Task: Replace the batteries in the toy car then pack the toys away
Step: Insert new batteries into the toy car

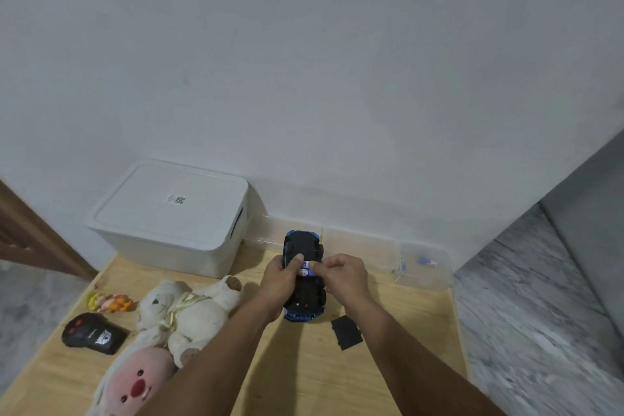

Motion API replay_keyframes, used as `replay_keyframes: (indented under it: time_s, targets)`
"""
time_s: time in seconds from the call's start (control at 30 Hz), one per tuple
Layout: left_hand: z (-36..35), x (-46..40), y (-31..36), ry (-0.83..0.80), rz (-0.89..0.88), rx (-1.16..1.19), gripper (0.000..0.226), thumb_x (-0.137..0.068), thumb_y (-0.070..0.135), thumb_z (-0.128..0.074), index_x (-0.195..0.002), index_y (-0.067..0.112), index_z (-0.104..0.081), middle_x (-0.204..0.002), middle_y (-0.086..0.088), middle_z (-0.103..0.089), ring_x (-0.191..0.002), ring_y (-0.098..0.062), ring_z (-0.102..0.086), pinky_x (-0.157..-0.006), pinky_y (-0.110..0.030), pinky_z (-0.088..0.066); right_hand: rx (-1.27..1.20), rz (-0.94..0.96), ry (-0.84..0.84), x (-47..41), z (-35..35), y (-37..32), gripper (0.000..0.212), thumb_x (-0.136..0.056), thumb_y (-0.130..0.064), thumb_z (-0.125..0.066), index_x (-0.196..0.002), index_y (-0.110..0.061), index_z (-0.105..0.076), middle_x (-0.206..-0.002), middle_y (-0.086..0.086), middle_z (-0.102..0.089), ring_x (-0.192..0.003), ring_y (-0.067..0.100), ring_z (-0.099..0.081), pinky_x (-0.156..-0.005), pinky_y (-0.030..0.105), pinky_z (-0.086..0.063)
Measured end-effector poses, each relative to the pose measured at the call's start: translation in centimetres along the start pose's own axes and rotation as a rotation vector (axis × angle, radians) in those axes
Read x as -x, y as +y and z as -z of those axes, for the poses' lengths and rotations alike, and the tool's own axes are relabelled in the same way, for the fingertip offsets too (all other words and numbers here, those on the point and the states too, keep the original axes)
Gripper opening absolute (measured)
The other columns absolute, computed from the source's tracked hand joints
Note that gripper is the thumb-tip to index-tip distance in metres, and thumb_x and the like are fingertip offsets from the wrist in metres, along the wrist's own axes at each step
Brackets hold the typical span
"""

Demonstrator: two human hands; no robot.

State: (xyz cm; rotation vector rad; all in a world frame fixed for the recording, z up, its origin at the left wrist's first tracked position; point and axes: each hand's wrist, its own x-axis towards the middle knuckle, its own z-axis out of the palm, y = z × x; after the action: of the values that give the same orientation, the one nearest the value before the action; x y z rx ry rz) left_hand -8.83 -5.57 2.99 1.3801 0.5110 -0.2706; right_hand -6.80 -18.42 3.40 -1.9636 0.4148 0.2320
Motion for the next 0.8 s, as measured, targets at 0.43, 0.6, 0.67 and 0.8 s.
replay_keyframes:
  time_s: [0.43, 0.6, 0.67, 0.8]
  targets:
    - [3.4, -1.0, 0.0, 0.127, 0.182, 0.222, 0.039, -0.096, 0.041, -0.053, -0.108, 0.005, -0.064, -0.092, -0.016, -0.072, -0.078, -0.033, -0.07, -0.063, -0.038, -0.056, 0.324, 0.001, -0.05, -2.2, 0.0, 1.9, 0.011, -0.086, -0.023, -0.068, -0.075, -0.02, -0.068, -0.087, -0.001, -0.07, -0.082, 0.017, -0.065, -0.075, 0.028, -0.052]
    - [4.1, -1.3, 0.1, 0.155, 0.24, 0.306, 0.043, -0.097, 0.042, -0.05, -0.114, 0.005, -0.063, -0.102, -0.02, -0.071, -0.09, -0.038, -0.069, -0.085, -0.051, -0.055, 0.582, -0.003, -0.065, -2.0, -1.1, 2.7, 0.017, -0.084, -0.024, -0.071, -0.095, -0.012, -0.068, -0.093, 0.005, -0.069, -0.083, 0.022, -0.061, -0.065, 0.025, -0.043]
    - [4.1, -1.2, 0.2, 0.166, 0.258, 0.325, 0.045, -0.097, 0.042, -0.049, -0.118, 0.005, -0.063, -0.106, -0.02, -0.071, -0.094, -0.039, -0.069, -0.087, -0.052, -0.054, 0.707, 0.014, -0.081, -1.7, -1.7, 2.6, 0.02, -0.086, -0.026, -0.068, -0.098, -0.013, -0.062, -0.091, 0.004, -0.063, -0.078, 0.02, -0.055, -0.063, 0.027, -0.041]
    - [4.4, -1.4, 0.3, 0.151, 0.242, 0.338, 0.043, -0.098, 0.04, -0.048, -0.114, 0.004, -0.065, -0.1, -0.02, -0.073, -0.087, -0.036, -0.071, -0.081, -0.048, -0.056, 0.816, 0.03, -0.1, -1.6, -2.2, 2.9, 0.018, -0.086, -0.023, -0.064, -0.101, -0.013, -0.059, -0.09, 0.004, -0.06, -0.079, 0.023, -0.054, -0.063, 0.029, -0.04]
